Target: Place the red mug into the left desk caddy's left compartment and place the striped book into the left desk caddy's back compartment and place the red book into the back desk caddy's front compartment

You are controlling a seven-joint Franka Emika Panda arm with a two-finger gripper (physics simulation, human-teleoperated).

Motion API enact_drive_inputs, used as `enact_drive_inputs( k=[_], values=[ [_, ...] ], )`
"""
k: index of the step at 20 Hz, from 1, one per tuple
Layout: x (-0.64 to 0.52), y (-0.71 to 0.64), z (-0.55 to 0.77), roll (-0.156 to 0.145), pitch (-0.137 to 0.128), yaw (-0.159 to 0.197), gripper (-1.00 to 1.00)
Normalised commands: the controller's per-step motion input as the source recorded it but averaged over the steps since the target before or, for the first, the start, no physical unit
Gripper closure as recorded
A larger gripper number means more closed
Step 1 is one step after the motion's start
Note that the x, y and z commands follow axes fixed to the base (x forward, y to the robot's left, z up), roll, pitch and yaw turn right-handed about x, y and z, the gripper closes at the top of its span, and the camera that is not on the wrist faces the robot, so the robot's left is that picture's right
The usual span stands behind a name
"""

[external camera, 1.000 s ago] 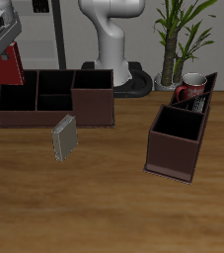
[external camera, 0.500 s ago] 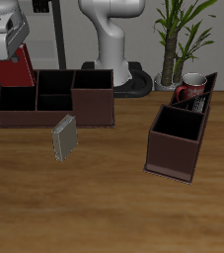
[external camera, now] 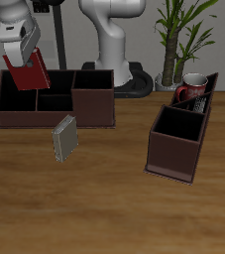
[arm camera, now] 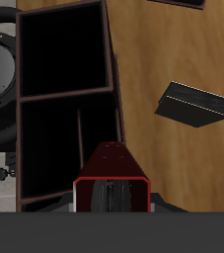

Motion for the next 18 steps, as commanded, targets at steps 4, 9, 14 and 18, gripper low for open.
enact_drive_inputs(
  k=[4, 9, 14, 18],
  values=[
    [-0.01, 0.00, -0.07, -0.007, 0.036, -0.007, 1.00],
    [0.01, 0.11, 0.00, 0.001, 0.000, 0.012, 1.00],
    [0.01, 0.20, 0.02, 0.005, -0.001, -0.033, 1.00],
    [0.04, 0.19, -0.01, 0.006, 0.017, -0.016, 1.00]
  ],
)
